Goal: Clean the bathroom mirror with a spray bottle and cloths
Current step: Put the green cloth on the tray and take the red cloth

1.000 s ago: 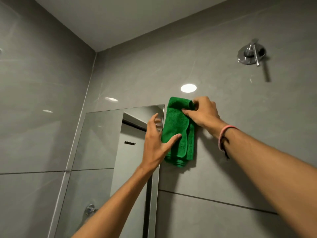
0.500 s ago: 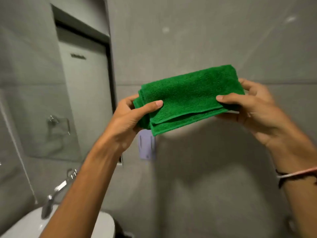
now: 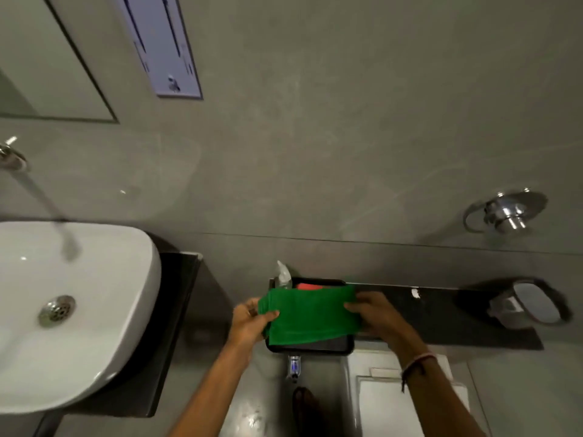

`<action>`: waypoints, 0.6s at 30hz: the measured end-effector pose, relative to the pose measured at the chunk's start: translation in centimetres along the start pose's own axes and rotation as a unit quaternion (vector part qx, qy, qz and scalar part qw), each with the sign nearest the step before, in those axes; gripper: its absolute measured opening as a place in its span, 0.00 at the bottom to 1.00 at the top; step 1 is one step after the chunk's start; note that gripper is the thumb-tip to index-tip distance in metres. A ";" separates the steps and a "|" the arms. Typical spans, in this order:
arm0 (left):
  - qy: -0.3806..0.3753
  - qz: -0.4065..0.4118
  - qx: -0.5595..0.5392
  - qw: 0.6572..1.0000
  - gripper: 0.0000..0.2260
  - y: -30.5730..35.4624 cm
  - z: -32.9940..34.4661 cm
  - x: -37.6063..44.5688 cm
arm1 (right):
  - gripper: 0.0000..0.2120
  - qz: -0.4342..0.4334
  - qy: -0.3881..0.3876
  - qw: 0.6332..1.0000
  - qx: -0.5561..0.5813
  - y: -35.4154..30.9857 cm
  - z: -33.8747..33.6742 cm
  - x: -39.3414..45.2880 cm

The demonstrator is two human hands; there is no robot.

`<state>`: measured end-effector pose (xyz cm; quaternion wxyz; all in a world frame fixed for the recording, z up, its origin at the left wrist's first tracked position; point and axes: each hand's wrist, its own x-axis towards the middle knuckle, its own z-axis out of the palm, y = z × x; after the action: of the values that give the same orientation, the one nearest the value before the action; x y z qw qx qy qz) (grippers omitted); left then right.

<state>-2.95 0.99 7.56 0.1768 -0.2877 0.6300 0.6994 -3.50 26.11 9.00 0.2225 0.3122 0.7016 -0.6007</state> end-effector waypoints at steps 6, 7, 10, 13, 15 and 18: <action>0.024 -0.032 0.132 0.991 0.13 -8.6 2.4 5.8 | 0.15 0.098 0.029 0.983 -0.153 8.6 1.8 7.9; 0.016 -0.023 0.166 0.986 0.13 -9.2 2.4 6.3 | 0.13 0.095 0.033 0.978 -0.184 9.0 2.0 8.4; -0.007 0.028 0.262 0.965 0.15 -10.2 2.0 7.1 | 0.08 0.068 0.033 0.954 -0.291 9.4 1.9 9.3; 0.007 0.087 0.369 0.926 0.17 -10.2 1.7 8.1 | 0.14 0.004 0.079 0.923 -0.378 8.1 1.5 10.1; 0.059 0.159 0.500 0.850 0.20 -9.7 0.9 8.8 | 0.16 -0.082 0.074 0.903 -0.416 6.6 1.4 11.3; 0.134 0.274 0.642 0.704 0.31 -8.4 -0.8 10.1 | 0.25 -0.164 0.003 0.863 -0.478 4.2 2.2 13.4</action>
<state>-5.47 0.22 -5.36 0.0327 -0.0101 0.9946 0.0979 -10.17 26.61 -3.55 0.2410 0.0496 0.9443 -0.2185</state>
